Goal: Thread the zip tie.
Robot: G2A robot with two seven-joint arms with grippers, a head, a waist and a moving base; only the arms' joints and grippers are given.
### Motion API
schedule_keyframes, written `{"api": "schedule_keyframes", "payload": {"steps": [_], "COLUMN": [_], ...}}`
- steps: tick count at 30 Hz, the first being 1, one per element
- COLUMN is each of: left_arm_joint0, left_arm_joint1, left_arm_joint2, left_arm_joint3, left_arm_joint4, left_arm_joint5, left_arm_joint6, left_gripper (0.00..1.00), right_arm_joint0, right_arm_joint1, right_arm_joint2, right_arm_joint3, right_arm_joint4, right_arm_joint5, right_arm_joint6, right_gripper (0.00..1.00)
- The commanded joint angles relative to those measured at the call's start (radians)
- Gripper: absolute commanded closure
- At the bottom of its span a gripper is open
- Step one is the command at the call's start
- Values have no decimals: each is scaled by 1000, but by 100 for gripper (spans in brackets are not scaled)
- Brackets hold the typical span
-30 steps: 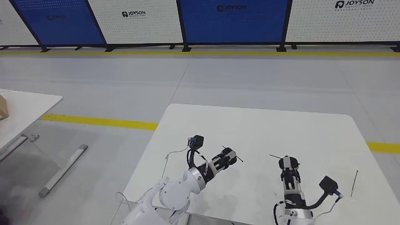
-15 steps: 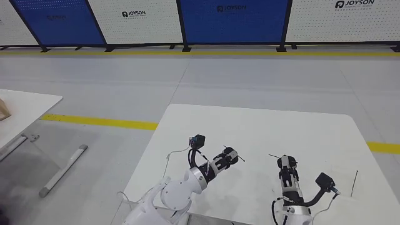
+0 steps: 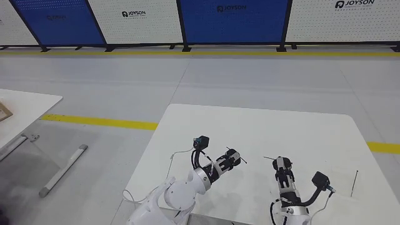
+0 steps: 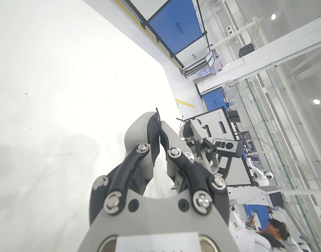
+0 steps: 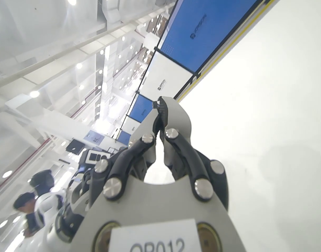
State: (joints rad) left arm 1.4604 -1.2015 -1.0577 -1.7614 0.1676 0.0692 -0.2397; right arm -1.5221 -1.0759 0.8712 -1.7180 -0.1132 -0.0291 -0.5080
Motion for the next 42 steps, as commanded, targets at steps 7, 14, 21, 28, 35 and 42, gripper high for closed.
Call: {"api": "schedule_keyframes", "payload": {"steps": [7,14,21,28,35,42], "left_arm_joint0": [0,0,0,0,0,0], "left_arm_joint1": [0,0,0,0,0,0], "left_arm_joint2": [0,0,0,0,0,0], "left_arm_joint3": [0,0,0,0,0,0], "left_arm_joint4": [0,0,0,0,0,0], "left_arm_joint5": [0,0,0,0,0,0], "left_arm_joint6": [0,0,0,0,0,0], "left_gripper": [100,100,100,100,100,100], "right_arm_joint0": [-60,-60,-62,-61,-61,-58], "right_arm_joint1": [6,6,3,-6,-6,-18], "right_arm_joint2": [81,81,85,89,89,103], "right_arm_joint3": [-5,-5,1,0,0,-5], "right_arm_joint4": [77,77,49,55,55,74], "right_arm_joint5": [-122,-122,-96,-93,-93,-124], "right_arm_joint6": [141,141,230,307,307,304], "right_gripper": [100,100,100,100,100,100]}}
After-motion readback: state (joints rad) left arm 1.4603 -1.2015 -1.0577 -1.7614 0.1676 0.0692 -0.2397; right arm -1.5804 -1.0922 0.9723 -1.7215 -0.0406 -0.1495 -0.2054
